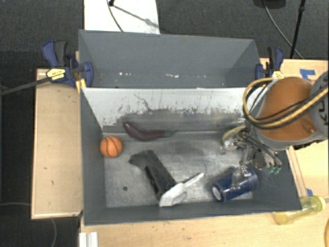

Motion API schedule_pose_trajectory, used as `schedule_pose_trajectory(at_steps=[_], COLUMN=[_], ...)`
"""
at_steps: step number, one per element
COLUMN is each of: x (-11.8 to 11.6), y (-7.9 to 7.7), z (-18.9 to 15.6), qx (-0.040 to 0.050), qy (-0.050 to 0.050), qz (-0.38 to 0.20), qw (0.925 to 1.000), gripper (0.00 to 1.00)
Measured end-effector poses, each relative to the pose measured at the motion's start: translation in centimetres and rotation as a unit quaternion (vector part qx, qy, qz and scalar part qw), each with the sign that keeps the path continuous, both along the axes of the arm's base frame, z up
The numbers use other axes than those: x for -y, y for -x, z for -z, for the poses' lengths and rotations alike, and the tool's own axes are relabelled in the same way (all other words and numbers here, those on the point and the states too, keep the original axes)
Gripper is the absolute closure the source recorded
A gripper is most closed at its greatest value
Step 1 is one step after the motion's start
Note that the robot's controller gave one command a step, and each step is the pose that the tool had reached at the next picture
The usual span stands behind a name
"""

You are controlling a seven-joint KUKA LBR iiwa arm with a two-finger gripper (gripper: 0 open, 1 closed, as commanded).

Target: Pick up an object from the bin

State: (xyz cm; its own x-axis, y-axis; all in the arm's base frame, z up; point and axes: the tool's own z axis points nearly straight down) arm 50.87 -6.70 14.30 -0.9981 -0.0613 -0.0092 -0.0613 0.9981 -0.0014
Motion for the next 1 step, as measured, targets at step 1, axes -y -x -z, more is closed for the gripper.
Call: schedule_pose_trajectory(at_steps=[1], x=[-0.60], y=[1.17], z=[6.81], qx=[-0.0008], qy=[0.001], qz=[-0.111], qw=[0.9938], gripper=[1.00])
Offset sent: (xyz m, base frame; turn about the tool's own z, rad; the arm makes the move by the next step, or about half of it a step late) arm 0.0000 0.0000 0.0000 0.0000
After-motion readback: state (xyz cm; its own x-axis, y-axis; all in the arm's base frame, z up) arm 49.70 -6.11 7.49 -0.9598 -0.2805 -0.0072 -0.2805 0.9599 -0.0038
